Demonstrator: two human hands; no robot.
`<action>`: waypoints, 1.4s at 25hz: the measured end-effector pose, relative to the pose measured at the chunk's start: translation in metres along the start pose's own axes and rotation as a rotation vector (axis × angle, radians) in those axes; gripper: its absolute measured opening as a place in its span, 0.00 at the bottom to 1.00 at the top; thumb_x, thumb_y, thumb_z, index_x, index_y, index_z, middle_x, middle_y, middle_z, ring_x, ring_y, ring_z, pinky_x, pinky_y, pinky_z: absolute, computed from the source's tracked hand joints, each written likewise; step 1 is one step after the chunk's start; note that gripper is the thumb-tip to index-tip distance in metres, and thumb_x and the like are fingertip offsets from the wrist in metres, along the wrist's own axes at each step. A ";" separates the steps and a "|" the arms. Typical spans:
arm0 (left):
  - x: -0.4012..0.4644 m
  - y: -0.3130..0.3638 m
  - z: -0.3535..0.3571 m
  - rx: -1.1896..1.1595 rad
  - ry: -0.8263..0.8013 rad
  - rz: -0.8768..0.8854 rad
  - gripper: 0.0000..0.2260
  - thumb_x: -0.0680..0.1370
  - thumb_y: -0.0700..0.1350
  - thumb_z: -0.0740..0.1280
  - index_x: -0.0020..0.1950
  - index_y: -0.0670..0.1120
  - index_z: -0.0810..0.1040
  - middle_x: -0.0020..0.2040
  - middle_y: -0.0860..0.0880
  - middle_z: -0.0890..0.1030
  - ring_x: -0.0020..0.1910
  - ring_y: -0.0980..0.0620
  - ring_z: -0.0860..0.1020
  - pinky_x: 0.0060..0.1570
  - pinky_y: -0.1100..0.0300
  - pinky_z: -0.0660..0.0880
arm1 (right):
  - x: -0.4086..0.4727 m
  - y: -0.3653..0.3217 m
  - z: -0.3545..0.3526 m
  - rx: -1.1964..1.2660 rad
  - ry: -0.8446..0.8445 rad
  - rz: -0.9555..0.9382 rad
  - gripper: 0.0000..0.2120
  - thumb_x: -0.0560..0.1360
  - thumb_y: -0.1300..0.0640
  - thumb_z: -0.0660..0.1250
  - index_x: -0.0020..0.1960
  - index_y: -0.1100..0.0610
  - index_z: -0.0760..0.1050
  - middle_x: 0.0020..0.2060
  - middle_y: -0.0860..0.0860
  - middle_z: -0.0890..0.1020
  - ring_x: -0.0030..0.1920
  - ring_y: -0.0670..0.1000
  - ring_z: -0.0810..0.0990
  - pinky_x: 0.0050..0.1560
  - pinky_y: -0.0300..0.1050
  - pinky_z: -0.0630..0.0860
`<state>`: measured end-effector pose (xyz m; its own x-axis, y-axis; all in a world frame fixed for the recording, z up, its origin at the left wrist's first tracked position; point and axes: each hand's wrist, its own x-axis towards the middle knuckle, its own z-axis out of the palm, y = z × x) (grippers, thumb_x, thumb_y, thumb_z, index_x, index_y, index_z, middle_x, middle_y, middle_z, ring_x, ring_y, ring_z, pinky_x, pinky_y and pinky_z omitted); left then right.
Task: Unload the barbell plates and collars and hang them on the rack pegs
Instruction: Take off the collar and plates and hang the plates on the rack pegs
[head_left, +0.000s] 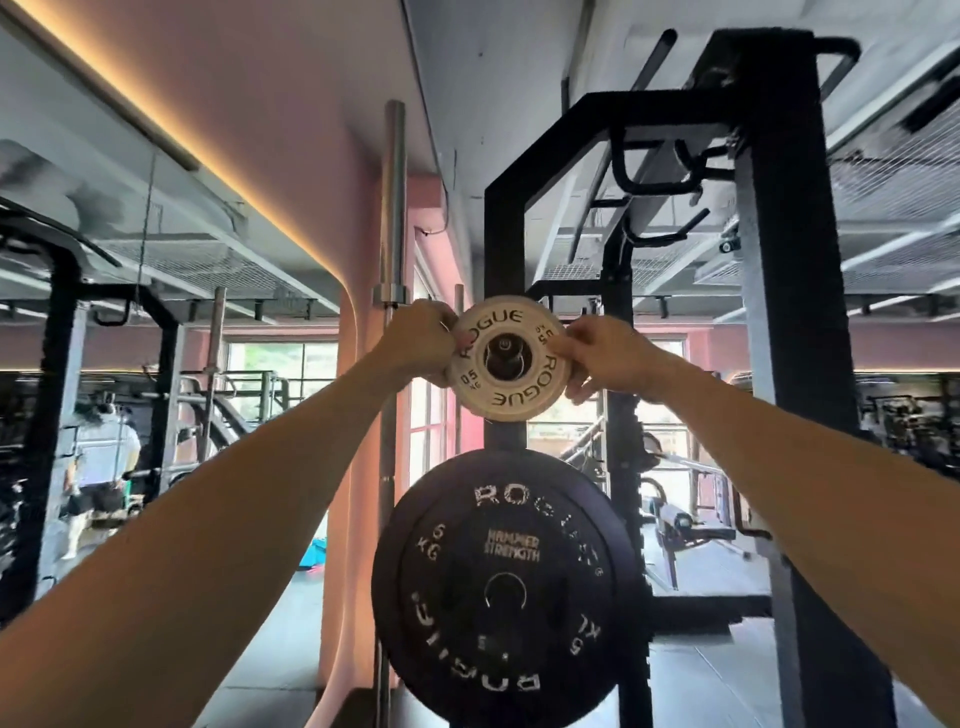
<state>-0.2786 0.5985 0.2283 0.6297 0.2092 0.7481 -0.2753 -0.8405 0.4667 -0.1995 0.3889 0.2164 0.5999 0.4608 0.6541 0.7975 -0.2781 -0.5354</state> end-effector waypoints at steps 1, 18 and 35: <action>0.012 -0.004 0.003 -0.020 0.005 0.002 0.08 0.76 0.39 0.70 0.54 0.39 0.78 0.48 0.40 0.82 0.45 0.41 0.83 0.45 0.44 0.82 | 0.011 0.003 0.001 -0.001 0.017 -0.002 0.09 0.80 0.56 0.62 0.54 0.62 0.74 0.34 0.56 0.83 0.29 0.53 0.82 0.32 0.47 0.82; 0.139 -0.087 0.084 0.239 0.149 0.081 0.13 0.76 0.50 0.70 0.54 0.42 0.78 0.51 0.44 0.81 0.51 0.43 0.80 0.49 0.52 0.76 | 0.144 0.100 0.034 -0.084 0.120 0.087 0.17 0.79 0.52 0.65 0.40 0.66 0.78 0.25 0.57 0.81 0.21 0.51 0.79 0.23 0.37 0.74; 0.120 -0.120 0.121 0.369 -0.087 0.149 0.12 0.73 0.48 0.70 0.54 0.46 0.77 0.46 0.47 0.81 0.46 0.44 0.80 0.44 0.57 0.76 | 0.111 0.149 0.054 -0.260 0.196 0.155 0.18 0.76 0.43 0.66 0.46 0.59 0.76 0.39 0.53 0.84 0.32 0.46 0.81 0.36 0.41 0.77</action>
<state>-0.0822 0.6644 0.2051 0.6662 0.0416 0.7446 -0.0994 -0.9846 0.1440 -0.0178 0.4442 0.1803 0.6959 0.2334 0.6792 0.6708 -0.5489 -0.4987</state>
